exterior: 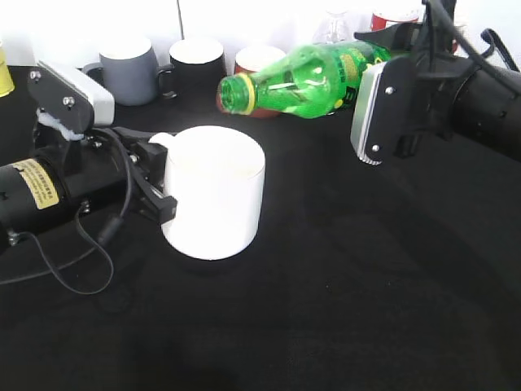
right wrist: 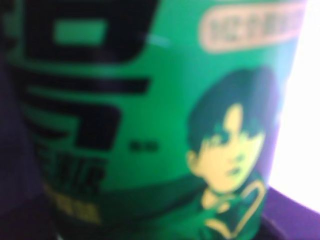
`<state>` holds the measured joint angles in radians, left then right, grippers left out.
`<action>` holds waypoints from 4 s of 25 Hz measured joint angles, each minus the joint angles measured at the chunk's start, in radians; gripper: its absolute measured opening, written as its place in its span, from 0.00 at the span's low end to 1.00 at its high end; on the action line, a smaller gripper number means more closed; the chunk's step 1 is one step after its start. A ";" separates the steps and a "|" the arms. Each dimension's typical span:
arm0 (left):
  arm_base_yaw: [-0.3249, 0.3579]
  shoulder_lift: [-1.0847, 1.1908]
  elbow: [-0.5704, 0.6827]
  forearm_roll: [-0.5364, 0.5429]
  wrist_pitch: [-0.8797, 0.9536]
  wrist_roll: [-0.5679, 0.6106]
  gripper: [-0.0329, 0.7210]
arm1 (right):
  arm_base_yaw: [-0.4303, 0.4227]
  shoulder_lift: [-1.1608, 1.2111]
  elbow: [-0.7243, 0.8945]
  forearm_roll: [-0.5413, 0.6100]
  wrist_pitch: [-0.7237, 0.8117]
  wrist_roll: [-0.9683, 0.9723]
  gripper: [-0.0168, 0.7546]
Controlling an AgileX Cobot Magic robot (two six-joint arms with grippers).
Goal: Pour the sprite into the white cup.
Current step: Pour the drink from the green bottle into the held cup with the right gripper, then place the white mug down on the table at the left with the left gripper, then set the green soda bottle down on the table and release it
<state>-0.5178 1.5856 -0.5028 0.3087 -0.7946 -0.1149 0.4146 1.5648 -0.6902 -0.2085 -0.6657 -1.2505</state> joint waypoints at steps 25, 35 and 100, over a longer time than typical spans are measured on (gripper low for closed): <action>0.000 0.000 0.000 0.052 -0.055 -0.004 0.12 | 0.000 0.000 -0.022 -0.004 0.000 -0.176 0.57; 0.000 0.000 0.000 0.053 -0.054 -0.003 0.12 | 0.000 0.000 -0.033 -0.004 0.008 -0.207 0.57; 0.631 0.598 -0.615 -0.352 -0.195 0.152 0.12 | -0.214 0.000 -0.035 0.281 -0.052 1.206 0.54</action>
<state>0.1128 2.1840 -1.1176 -0.0431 -0.9896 0.0369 0.2002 1.5648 -0.7253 0.0728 -0.7181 -0.0442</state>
